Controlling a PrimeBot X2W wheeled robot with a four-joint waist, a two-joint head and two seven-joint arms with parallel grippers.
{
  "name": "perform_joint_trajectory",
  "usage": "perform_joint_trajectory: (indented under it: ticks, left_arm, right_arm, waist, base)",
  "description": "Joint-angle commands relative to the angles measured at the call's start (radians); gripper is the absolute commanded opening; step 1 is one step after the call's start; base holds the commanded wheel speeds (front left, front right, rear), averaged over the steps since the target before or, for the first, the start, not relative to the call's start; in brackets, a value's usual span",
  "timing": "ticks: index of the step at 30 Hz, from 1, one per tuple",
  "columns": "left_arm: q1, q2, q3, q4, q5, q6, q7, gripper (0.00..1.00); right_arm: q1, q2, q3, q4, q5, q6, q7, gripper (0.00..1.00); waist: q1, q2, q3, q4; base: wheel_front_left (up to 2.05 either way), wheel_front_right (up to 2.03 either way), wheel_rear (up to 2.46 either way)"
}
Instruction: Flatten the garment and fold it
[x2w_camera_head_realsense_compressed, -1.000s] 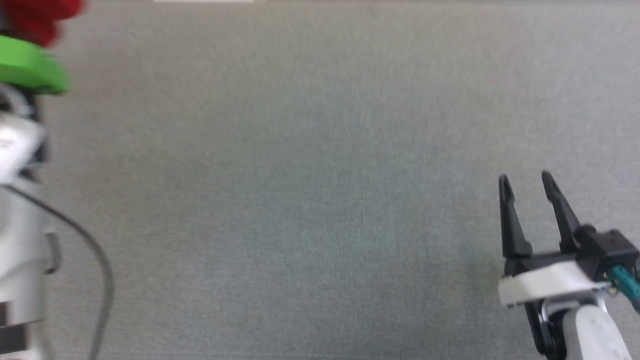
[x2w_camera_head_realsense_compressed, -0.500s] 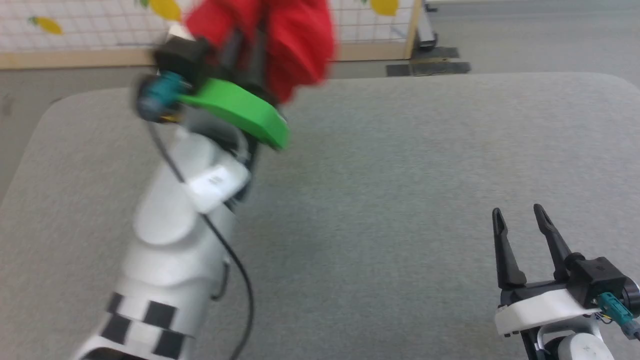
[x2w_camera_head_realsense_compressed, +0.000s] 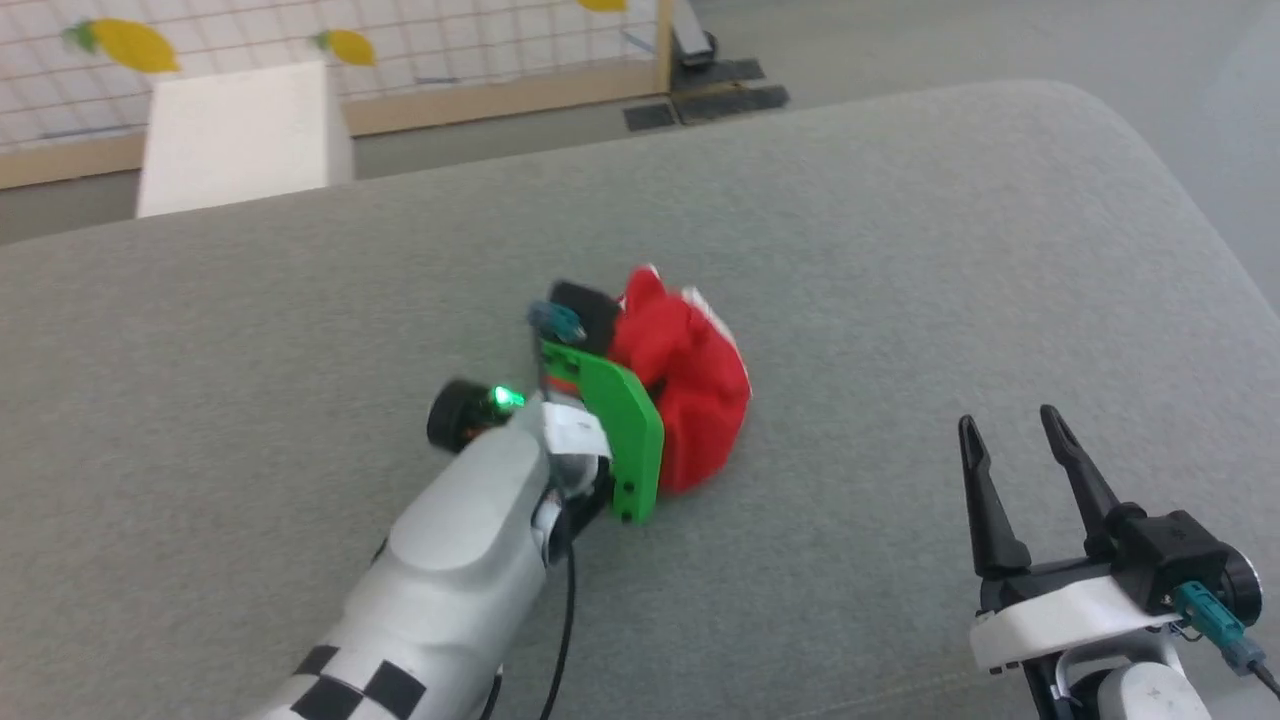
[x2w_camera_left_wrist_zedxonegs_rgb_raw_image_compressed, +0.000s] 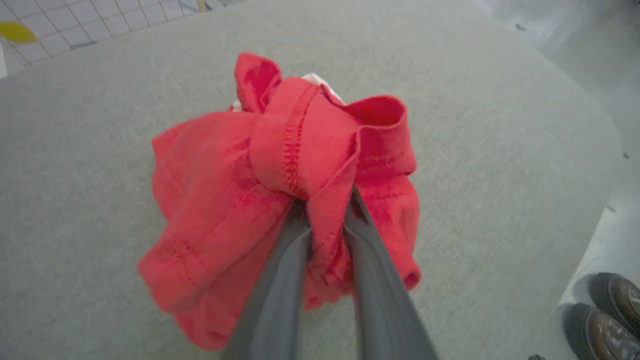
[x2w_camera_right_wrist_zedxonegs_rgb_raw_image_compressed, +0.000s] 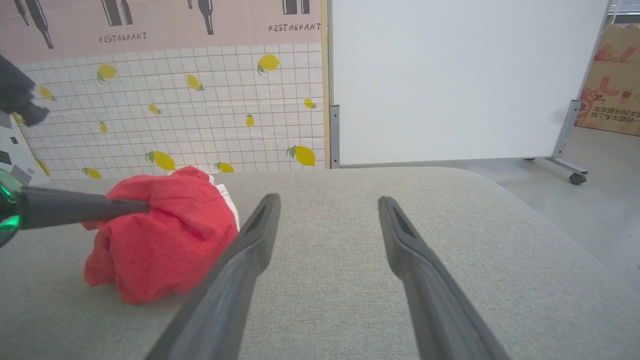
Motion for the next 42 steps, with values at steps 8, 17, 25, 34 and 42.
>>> perform_joint_trajectory:
  ticks: [8,17,25,34,42]
  left_arm:
    - [-0.003,-0.001,-0.136,0.095,-0.075,0.019,0.290,0.17]
    - [-0.068,0.001,-0.080,0.009,-0.040,0.056,-0.135,1.00]
    - [-0.028,0.056,0.049,-0.115,-0.013,0.057,-0.446,1.00]
    - [0.272,0.124,0.280,-0.439,0.137,0.038,-0.448,1.00]
    - [0.523,0.107,0.482,-0.569,0.225,0.030,-0.448,1.00]
  right_arm:
    - [-0.029,0.001,0.011,-0.002,0.021,-0.002,-0.006,1.00]
    - [-0.030,0.001,-0.004,-0.006,0.014,-0.002,-0.006,1.00]
    - [-0.019,0.001,-0.031,-0.032,0.008,-0.002,-0.006,1.00]
    - [0.002,0.001,-0.061,-0.042,0.009,-0.002,-0.006,1.00]
    - [0.024,0.001,-0.069,-0.037,0.002,-0.002,-0.006,1.00]
  waist:
    - [0.0001,-0.0001,0.059,-0.058]
    - [0.0001,-0.0001,0.045,0.005]
    - [0.0001,-0.0001,-0.001,0.080]
    - [0.0001,-0.0001,-0.039,0.149]
    - [0.0001,-0.0001,-0.063,0.182]
  base:
    - [0.00,0.00,0.00]
    - [0.00,0.00,0.00]
    - [0.00,0.00,0.00]
    - [0.00,0.00,0.00]
    - [0.00,0.00,0.00]
